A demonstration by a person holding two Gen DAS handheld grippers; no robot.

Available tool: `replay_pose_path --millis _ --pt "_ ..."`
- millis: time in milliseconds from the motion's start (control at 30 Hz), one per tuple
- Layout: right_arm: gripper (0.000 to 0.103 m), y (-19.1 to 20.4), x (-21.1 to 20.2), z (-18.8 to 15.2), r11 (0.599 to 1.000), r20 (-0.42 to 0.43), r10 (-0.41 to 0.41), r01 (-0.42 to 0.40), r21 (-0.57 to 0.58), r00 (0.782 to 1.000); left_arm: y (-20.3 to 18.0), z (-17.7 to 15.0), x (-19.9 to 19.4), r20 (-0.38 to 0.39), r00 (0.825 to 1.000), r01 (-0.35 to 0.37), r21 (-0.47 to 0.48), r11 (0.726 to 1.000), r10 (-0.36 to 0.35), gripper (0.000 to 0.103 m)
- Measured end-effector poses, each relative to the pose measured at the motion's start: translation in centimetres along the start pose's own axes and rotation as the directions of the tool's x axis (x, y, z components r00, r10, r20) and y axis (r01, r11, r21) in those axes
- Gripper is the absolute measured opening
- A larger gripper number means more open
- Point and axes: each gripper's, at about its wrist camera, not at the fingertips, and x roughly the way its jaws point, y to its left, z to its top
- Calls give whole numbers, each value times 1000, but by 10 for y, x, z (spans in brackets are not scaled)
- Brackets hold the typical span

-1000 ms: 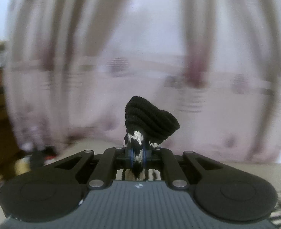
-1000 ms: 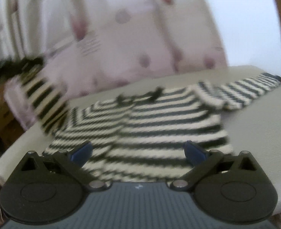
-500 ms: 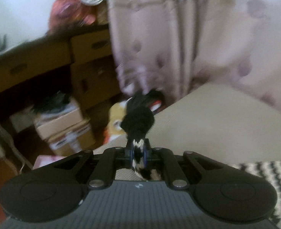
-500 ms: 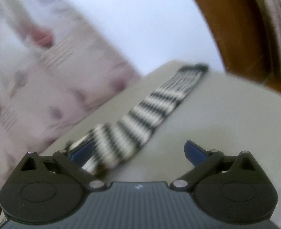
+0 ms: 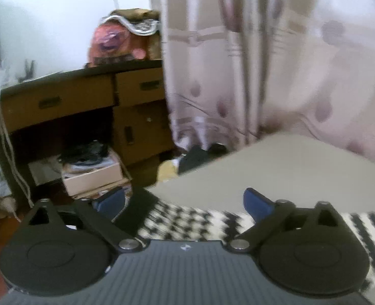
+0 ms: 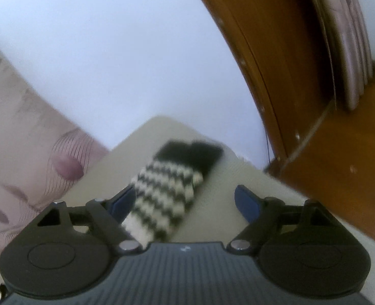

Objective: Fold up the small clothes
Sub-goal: 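Grasp the other sleeve cuff with the right tool while the left tool holds its cuff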

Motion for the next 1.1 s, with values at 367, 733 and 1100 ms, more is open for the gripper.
replay_pose_path --millis 367,733,1100 --pt "13 -25 -17 -4 995 49 11 -16 96 999 -85 -46 -12 -73 983 176 146 974 -167 100" --pt "13 -129 -162 -38 955 173 -125 71 289 977 -104 -67 -18 -73 933 358 262 896 -351 103" --pt "12 -76 -206 -25 962 280 -47 -32 272 959 -88 -64 -8 -110 900 434 125 892 -422 103"
